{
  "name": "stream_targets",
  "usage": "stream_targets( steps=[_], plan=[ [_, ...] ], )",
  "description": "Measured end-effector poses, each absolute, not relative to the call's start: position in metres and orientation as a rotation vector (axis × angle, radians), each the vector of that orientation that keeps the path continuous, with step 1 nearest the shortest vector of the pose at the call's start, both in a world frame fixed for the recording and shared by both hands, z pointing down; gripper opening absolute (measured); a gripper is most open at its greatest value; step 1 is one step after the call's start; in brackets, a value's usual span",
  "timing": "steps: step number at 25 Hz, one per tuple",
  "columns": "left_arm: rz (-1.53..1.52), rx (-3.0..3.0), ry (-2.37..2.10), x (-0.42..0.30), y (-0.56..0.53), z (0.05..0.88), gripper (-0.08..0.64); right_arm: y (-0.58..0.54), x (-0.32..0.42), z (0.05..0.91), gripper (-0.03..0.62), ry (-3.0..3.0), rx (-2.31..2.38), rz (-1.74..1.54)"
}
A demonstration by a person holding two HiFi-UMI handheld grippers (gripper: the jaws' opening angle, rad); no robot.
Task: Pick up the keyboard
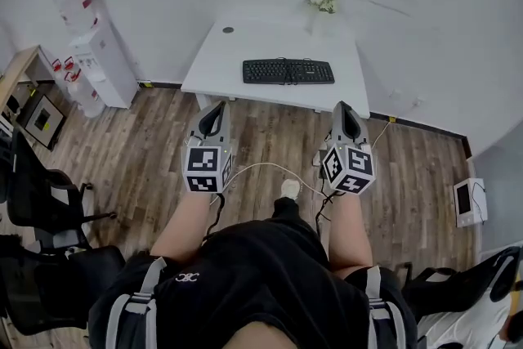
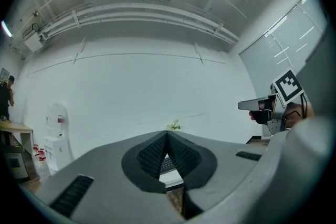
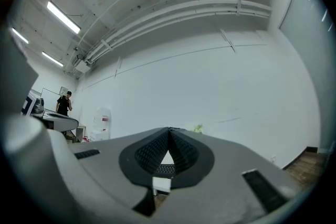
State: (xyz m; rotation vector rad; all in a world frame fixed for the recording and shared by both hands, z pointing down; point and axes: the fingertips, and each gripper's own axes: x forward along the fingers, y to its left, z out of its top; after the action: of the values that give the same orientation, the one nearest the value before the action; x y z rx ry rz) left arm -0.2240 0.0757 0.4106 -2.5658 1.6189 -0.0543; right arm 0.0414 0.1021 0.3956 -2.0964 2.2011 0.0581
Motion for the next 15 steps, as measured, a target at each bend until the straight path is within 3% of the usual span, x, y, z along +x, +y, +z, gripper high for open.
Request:
stream_targets(
  steps=[15],
  plan=[
    [-0.173, -2.575, 1.679, -0.103, -0.165, 0.432, 0.005, -0.146, 0.163, 0.430, 0.003, 2.219, -2.080, -0.084]
  ],
)
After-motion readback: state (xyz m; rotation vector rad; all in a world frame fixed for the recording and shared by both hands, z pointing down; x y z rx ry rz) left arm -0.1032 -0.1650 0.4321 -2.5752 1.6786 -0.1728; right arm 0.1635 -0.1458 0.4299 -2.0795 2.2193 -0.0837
